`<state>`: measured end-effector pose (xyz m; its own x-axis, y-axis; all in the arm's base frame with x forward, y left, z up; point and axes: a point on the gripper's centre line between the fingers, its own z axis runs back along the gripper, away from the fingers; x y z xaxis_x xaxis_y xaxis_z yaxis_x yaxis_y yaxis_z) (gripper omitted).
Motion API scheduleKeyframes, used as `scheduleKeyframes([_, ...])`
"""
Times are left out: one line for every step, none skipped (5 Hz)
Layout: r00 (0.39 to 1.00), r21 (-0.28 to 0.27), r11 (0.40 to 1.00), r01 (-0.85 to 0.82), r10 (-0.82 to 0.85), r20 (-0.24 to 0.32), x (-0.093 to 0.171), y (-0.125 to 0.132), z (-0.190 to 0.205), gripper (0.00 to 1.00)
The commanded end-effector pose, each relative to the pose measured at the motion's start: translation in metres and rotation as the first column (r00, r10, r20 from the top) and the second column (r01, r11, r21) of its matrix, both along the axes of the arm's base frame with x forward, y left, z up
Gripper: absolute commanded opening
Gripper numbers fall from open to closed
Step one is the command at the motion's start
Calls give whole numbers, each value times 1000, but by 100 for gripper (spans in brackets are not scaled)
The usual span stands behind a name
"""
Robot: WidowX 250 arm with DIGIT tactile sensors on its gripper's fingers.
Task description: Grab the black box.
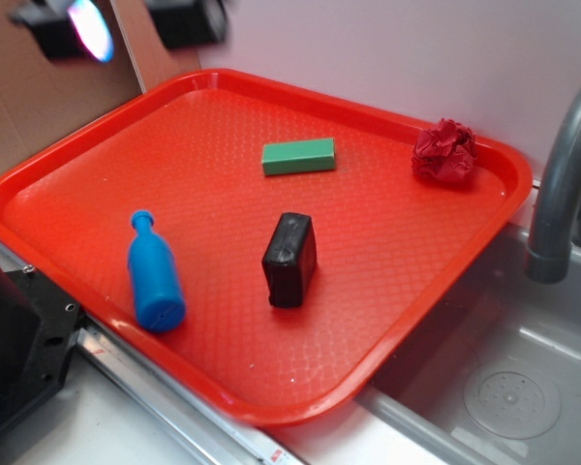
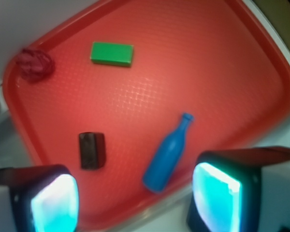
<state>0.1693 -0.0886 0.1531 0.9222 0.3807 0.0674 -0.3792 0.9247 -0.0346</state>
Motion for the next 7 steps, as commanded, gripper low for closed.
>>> scheduleKeyframes([998,67,997,36,-39,44,19,-20,-41,100])
scheduleKeyframes([998,33,998,55,-55,13,40,-24,-71,100])
scheduleKeyframes([996,-5,996,90,-90,2,53,-24,-90,100])
scheduleKeyframes([992,-75,990,115,-118,-37,55,-23,-118,100])
scheduleKeyframes([987,-122,985,123,-135,-89,49,-30,-128,100])
scheduleKeyframes([984,-131,984,124,-138,-108,43,-33,-128,100])
scheduleKeyframes([983,-126,983,135,-149,-104,40,-33,-123,100])
